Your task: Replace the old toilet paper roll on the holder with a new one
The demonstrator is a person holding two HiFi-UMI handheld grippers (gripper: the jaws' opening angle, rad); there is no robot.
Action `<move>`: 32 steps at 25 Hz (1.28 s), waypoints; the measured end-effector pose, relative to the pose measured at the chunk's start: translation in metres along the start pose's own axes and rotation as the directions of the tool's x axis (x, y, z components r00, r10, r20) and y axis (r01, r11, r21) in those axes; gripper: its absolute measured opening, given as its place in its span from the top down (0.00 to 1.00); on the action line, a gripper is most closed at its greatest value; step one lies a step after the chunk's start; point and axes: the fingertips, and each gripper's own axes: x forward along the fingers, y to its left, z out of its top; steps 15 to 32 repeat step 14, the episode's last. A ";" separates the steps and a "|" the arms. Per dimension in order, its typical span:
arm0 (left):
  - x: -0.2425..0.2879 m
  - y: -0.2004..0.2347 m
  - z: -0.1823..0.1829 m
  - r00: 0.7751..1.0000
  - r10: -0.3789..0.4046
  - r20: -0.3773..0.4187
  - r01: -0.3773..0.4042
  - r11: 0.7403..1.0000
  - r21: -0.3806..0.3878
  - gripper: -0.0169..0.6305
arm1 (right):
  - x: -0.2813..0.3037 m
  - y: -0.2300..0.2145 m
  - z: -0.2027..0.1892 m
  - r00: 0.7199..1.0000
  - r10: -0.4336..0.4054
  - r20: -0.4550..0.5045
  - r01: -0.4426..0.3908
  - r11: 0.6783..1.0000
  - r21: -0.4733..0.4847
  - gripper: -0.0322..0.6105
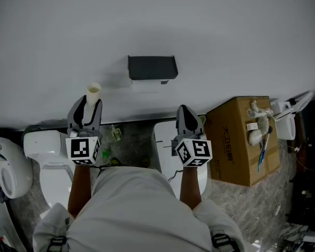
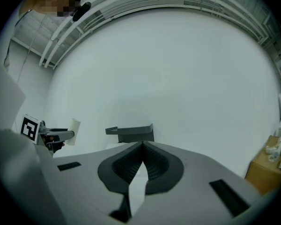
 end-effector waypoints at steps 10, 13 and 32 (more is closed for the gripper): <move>-0.004 0.006 0.002 1.000 0.006 0.006 -0.006 1.000 0.008 0.67 | 0.004 0.004 0.003 1.000 0.012 0.009 -0.013 1.000 0.011 0.95; -0.005 0.006 0.004 1.000 -0.001 0.007 0.001 1.000 0.022 0.67 | 0.003 0.004 0.003 1.000 0.014 0.011 -0.015 1.000 0.023 0.95; -0.005 0.006 0.004 1.000 -0.002 0.007 0.002 1.000 0.025 0.67 | 0.003 0.004 0.002 1.000 0.015 0.010 -0.016 1.000 0.025 0.95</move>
